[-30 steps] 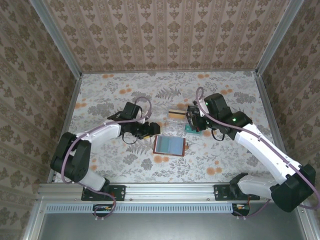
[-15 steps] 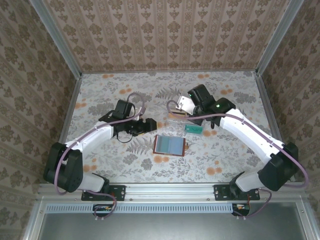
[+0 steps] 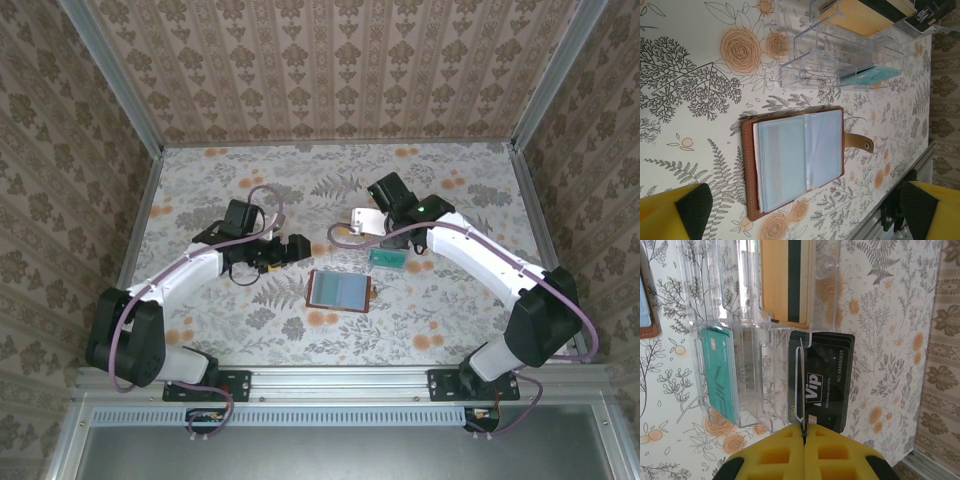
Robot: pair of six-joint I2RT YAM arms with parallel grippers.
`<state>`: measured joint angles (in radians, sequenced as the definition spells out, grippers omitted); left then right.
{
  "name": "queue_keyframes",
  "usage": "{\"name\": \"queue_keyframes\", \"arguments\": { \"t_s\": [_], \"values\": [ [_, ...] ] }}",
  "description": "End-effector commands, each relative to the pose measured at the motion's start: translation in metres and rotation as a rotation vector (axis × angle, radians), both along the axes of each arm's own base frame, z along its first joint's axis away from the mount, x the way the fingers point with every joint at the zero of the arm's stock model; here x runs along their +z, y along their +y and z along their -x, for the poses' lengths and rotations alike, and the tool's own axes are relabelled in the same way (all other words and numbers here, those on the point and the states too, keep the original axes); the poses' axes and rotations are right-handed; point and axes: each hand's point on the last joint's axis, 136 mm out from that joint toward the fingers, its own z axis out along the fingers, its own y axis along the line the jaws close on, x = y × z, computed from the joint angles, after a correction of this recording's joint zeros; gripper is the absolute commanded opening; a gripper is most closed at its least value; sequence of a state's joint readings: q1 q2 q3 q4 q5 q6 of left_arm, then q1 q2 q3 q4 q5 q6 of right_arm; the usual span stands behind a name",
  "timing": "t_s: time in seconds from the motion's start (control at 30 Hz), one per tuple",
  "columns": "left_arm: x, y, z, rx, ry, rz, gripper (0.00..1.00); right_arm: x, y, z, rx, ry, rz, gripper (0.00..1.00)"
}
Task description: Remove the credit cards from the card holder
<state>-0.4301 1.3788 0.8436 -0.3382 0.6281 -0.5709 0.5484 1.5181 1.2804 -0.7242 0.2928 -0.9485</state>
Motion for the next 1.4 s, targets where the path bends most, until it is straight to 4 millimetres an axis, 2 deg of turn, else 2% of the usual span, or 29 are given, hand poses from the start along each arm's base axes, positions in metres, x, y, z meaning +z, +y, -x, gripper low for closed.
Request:
{"name": "queue_keyframes", "arguments": {
  "t_s": [0.0,0.13,0.63,0.87,1.33,1.37],
  "values": [
    [-0.001,0.004,0.004,-0.006,0.002,-0.002,1.00,-0.006,-0.009,-0.008,0.004,-0.007,0.040,0.00],
    [-0.002,0.006,0.003,-0.002,0.004,-0.003,1.00,-0.010,-0.014,-0.012,-0.014,0.001,0.028,0.00],
    [-0.004,0.010,0.001,0.015,0.007,-0.004,1.00,-0.026,-0.013,-0.022,-0.034,0.027,0.000,0.00],
    [-0.005,0.013,0.003,0.023,0.008,-0.002,1.00,-0.025,-0.011,-0.028,-0.053,0.023,-0.029,0.00],
    [-0.006,0.015,0.005,0.029,0.009,0.000,1.00,-0.041,-0.011,-0.025,-0.065,0.070,-0.042,0.00],
    [-0.007,0.015,0.006,0.029,0.009,0.000,1.00,-0.041,-0.011,-0.025,-0.071,0.068,-0.045,0.06]
  ]
}}
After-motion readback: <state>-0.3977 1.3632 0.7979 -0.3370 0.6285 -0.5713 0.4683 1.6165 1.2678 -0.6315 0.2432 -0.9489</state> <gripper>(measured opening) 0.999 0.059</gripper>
